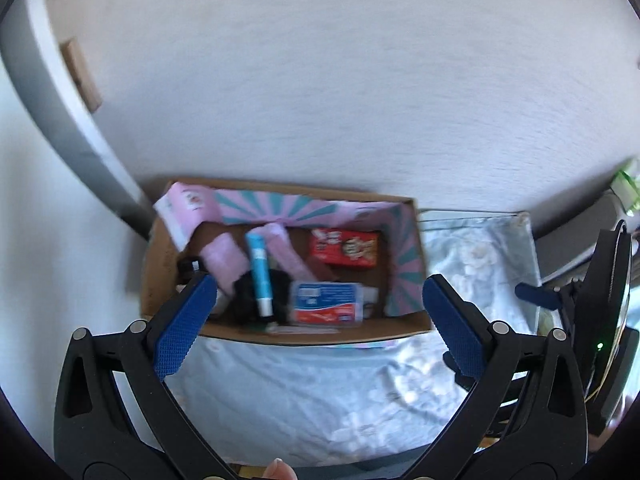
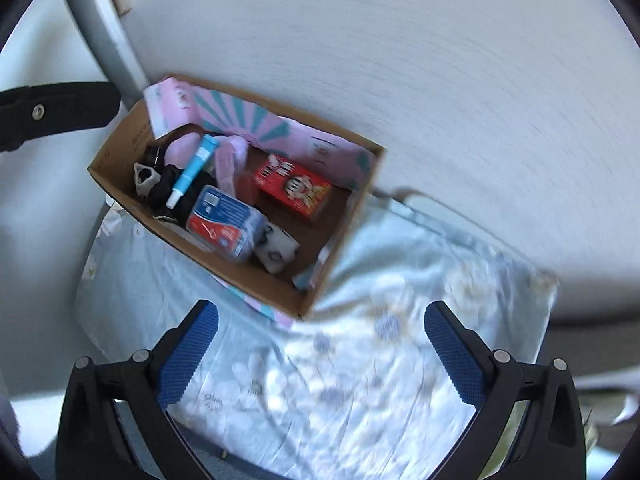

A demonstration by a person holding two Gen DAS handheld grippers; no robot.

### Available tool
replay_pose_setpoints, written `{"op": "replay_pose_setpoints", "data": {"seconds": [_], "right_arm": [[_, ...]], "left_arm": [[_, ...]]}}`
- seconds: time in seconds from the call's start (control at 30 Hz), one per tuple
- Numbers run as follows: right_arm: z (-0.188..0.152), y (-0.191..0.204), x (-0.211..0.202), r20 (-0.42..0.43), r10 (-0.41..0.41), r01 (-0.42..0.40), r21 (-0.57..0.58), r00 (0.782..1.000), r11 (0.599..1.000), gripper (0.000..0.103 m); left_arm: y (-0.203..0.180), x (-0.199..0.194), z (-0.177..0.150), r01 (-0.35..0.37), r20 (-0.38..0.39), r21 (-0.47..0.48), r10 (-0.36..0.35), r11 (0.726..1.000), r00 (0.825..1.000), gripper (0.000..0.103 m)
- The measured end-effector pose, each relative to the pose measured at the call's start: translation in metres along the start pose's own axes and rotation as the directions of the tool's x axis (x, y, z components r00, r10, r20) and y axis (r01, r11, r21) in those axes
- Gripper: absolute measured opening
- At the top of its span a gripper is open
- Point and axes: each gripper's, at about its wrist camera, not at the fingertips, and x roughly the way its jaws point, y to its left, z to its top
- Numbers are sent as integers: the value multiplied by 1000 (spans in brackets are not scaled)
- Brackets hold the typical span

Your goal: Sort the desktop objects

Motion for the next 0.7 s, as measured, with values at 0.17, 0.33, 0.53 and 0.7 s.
{"op": "replay_pose_setpoints", "data": {"seconds": [0.17,0.33,0.53,0.7], "right_arm": [[-25,-27,-21,10,-20,19,103,1000,994,103],[-40,-51,-50,64,-54,39,213,996,976,103],[-61,-50,-82,150,-83,39,275,985,961,103],[-77,-41,-98,188,-115,66,246,976,967,103]], "left_arm": [[-39,-19,5,23,-1,68,-23,997,1000,103],[-63,-50,3,28,67,108,-35,994,997,103],[-76,-66,-33,22,113,125,-36,992,993,103],[-72,-69,-57,46,88,108,-56,993,995,103]]}}
